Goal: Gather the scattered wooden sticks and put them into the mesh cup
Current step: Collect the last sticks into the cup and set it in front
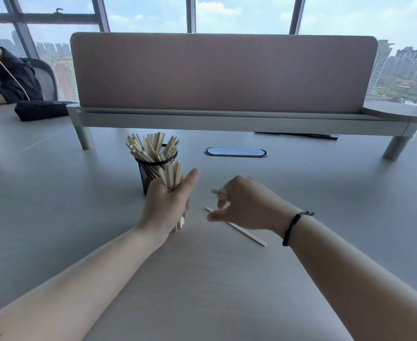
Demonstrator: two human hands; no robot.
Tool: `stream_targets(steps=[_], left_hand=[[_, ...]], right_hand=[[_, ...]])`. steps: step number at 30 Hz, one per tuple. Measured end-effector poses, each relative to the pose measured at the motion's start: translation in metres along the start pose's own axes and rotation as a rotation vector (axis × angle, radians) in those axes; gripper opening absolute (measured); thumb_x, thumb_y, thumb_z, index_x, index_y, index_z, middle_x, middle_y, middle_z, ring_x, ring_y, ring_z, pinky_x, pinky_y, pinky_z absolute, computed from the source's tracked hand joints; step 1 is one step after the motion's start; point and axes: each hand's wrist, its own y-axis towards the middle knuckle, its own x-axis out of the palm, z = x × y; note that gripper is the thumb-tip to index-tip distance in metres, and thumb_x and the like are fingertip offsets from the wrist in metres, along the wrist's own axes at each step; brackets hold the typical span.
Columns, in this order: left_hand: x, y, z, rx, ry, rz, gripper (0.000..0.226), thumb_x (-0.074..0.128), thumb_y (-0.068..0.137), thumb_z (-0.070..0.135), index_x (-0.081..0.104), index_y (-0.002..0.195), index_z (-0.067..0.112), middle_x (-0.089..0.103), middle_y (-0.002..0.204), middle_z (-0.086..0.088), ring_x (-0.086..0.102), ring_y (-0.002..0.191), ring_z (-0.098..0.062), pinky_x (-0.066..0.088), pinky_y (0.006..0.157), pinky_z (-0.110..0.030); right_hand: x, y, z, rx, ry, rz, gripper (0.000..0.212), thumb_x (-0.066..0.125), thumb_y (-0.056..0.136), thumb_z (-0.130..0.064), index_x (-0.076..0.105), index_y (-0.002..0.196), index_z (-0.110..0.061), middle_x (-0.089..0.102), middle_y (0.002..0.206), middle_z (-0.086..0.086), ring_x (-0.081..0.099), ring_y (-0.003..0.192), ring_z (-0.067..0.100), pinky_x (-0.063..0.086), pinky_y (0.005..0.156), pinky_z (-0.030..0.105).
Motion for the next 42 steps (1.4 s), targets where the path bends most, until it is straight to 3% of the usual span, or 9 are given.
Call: stream_targets(steps=[2,8,13,16,19,22,26,33,42], left_hand=[[0.000,0.001,0.000,-0.020,-0.032,-0.015,0.052,0.062,0.090,0.044,0.033,0.052,0.024,0.032,0.043,0.004,0.030,0.037,-0.019,0.030,0.049,-0.032],[-0.001,0.001,-0.002,-0.038,-0.069,-0.034,0.055,0.060,0.096,0.040,0.024,0.060,0.021,0.023,0.048,0.005,0.019,0.040,-0.014,0.018,0.047,-0.026],[-0.005,0.002,-0.003,0.222,0.306,-0.017,0.050,0.065,0.094,0.037,0.035,0.060,0.015,0.031,0.051,0.008,0.030,0.047,-0.011,0.027,0.051,-0.030],[-0.010,0.001,-0.003,0.328,0.518,0.029,0.024,0.064,0.089,0.045,0.059,0.095,0.022,0.059,0.063,0.006,0.058,0.060,-0.014,0.048,0.060,-0.035],[-0.012,0.001,0.005,0.284,0.676,0.097,0.051,0.065,0.090,0.043,0.047,0.136,0.030,0.064,0.073,0.015,0.068,0.086,-0.028,0.055,0.072,-0.043],[-0.016,0.005,0.008,0.204,0.773,0.157,0.066,0.061,0.092,0.046,0.034,0.150,0.029,0.072,0.093,0.013,0.065,0.103,-0.032,0.053,0.079,-0.043],[-0.024,0.014,0.000,0.163,0.861,0.206,0.051,0.057,0.091,0.048,0.046,0.138,0.032,0.074,0.109,-0.001,0.065,0.104,-0.036,0.053,0.079,-0.043],[-0.027,0.016,0.010,0.158,0.805,0.264,0.016,0.062,0.091,0.039,0.053,0.082,0.031,0.063,0.071,0.001,0.060,0.081,-0.036,0.037,0.063,-0.033],[0.016,-0.040,0.042,0.276,0.678,0.076,0.028,0.059,0.074,0.064,0.055,0.069,0.036,0.057,0.053,0.012,0.054,0.056,-0.019,0.041,0.052,-0.029]], right_hand=[[0.013,0.000,0.001,0.029,-0.062,-0.081,0.037,0.076,0.078,-0.049,0.068,0.090,-0.014,0.064,0.077,0.001,0.064,0.077,0.026,0.055,0.069,0.034],[0.020,-0.001,0.002,-0.039,-0.172,-0.055,0.019,0.056,0.094,-0.026,0.051,0.081,-0.013,0.048,0.072,0.000,0.053,0.074,0.033,0.034,0.053,0.031],[0.026,-0.009,-0.003,-0.205,-0.385,0.051,0.005,0.047,0.094,-0.013,0.050,0.091,-0.015,0.058,0.104,0.010,0.064,0.088,0.037,0.033,0.060,0.035],[0.030,-0.009,0.000,-0.233,-0.439,0.089,0.013,0.043,0.093,-0.010,0.052,0.103,-0.012,0.056,0.109,0.010,0.065,0.090,0.036,0.029,0.059,0.036],[0.031,-0.005,0.004,-0.222,-0.392,0.143,0.009,0.042,0.092,-0.010,0.047,0.100,-0.013,0.060,0.095,0.008,0.059,0.076,0.037,0.026,0.052,0.035],[0.030,0.001,0.007,-0.176,-0.215,0.220,0.009,0.042,0.097,-0.017,0.047,0.102,-0.012,0.050,0.072,0.001,0.048,0.067,0.035,0.031,0.054,0.036],[0.018,0.002,-0.003,-0.116,0.234,0.300,0.036,0.053,0.098,-0.045,0.042,0.077,-0.017,0.047,0.065,-0.003,0.045,0.060,0.025,0.032,0.055,0.035],[0.000,0.004,-0.011,0.018,1.113,0.377,0.057,0.067,0.092,-0.039,0.035,0.052,-0.013,0.035,0.048,0.007,0.034,0.035,0.021,0.035,0.048,0.032],[-0.002,0.001,-0.005,0.192,1.348,0.318,0.056,0.066,0.093,-0.035,0.031,0.051,-0.022,0.022,0.047,0.001,0.018,0.040,0.016,0.016,0.046,0.026]])
